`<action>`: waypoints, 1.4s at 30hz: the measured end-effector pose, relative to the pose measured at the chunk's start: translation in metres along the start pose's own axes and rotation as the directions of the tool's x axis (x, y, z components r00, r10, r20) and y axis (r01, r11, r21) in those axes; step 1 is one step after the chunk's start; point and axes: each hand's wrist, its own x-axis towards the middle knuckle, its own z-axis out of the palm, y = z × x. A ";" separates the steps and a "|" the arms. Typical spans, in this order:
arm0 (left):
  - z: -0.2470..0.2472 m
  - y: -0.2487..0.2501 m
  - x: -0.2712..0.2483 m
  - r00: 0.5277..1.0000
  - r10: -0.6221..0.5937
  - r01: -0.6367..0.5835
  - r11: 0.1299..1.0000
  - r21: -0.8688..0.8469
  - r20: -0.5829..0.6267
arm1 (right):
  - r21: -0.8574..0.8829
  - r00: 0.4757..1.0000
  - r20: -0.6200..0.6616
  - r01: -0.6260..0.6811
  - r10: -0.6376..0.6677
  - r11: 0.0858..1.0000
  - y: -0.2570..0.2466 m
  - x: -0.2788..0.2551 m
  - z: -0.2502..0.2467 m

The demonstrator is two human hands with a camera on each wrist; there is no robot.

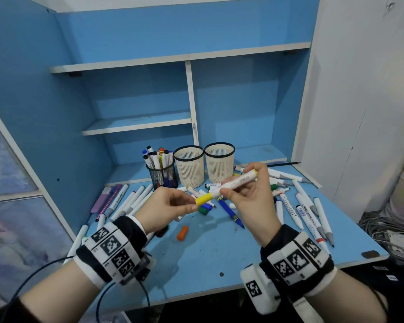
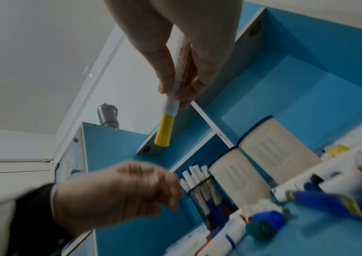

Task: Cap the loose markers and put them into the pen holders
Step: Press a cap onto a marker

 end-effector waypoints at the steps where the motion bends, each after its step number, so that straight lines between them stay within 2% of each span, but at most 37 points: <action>1: -0.006 -0.006 0.006 1.000 -0.011 0.011 0.996 0.086 0.009 | -0.017 1.000 -0.013 0.018 -0.018 1.000 -0.002 0.005 0.000; 4: -0.023 -0.027 0.026 0.996 -0.064 0.039 0.937 0.347 0.063 | -0.052 0.998 -0.018 0.060 -0.061 0.997 -0.010 0.023 0.001; 8: -0.034 -0.045 0.047 0.970 -0.197 0.077 0.799 0.597 0.139 | -0.125 0.993 -0.006 0.117 -0.119 0.985 -0.019 0.051 0.009; 17: -0.032 -0.048 0.073 0.934 -0.303 0.038 0.609 0.792 0.188 | -0.296 0.976 0.060 0.217 -0.209 0.930 -0.018 0.106 0.038; 24: -0.033 -0.048 0.077 0.928 -0.337 0.068 0.576 0.815 0.161 | -0.316 0.970 0.123 0.238 -0.209 0.918 -0.009 0.122 0.057; 29: -0.036 -0.053 0.070 0.906 -0.405 0.131 0.550 0.825 0.126 | -0.324 0.967 0.136 0.249 -0.216 0.913 -0.002 0.129 0.062; 33: -0.037 -0.056 0.063 0.904 -0.406 0.111 0.519 0.848 0.130 | -0.349 0.967 0.143 0.250 -0.213 0.903 0.003 0.132 0.069; 39: -0.038 -0.053 0.054 0.915 -0.378 0.106 0.569 0.815 0.145 | -0.374 0.965 0.142 0.258 -0.220 0.891 0.016 0.137 0.088; 42: -0.048 -0.041 0.047 0.934 -0.328 0.091 0.602 0.793 0.142 | -0.388 0.958 0.176 0.278 -0.225 0.879 0.022 0.141 0.095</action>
